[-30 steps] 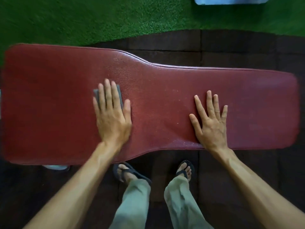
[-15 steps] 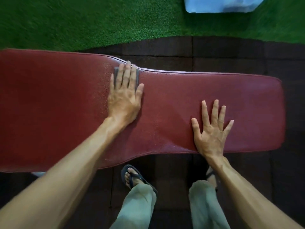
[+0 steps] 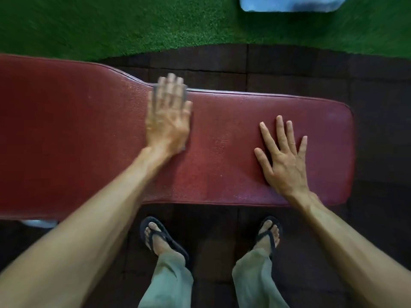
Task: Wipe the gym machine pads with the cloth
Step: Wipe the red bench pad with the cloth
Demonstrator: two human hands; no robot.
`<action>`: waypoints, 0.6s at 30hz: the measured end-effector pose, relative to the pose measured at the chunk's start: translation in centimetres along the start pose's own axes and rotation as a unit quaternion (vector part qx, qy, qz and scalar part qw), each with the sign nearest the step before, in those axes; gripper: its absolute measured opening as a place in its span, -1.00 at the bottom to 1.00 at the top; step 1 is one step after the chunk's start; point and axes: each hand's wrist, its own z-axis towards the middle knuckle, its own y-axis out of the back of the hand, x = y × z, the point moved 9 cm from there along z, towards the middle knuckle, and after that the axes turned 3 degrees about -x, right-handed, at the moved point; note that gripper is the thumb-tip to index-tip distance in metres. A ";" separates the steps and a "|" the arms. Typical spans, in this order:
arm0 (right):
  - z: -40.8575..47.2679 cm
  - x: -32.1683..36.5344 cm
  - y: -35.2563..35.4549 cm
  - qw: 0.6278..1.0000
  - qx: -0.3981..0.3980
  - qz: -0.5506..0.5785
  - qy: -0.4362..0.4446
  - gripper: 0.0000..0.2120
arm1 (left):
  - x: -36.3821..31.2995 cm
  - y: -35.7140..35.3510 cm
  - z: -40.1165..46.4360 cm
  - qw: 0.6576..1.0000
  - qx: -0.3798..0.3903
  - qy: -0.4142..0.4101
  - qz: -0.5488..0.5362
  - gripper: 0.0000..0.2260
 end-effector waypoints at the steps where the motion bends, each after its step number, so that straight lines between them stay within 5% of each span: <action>1: -0.2 -0.7 0.1 1.000 -0.003 0.008 -0.006 -0.42 | 2.0 0.6 -0.8 0.999 -0.010 0.037 -0.012 -0.46; 5: -1.8 -2.9 -0.1 0.999 -0.010 0.026 -0.031 -0.41 | -1.3 0.0 -10.0 0.999 0.003 0.049 -0.008 -0.41; 8: -2.8 -3.7 -0.2 0.999 0.000 0.031 -0.027 -0.40 | -11.7 -2.5 -14.2 0.995 0.056 -0.085 -0.014 -0.41; 12: -2.8 -6.2 0.3 0.999 -0.005 0.022 -0.040 -0.41 | -18.6 -3.4 -7.2 0.979 0.054 -0.191 -0.057 -0.47; 18: -2.6 -10.2 0.9 0.997 -0.006 0.027 -0.075 -0.40 | -6.0 -1.0 -2.2 0.999 -0.002 0.036 -0.024 -0.44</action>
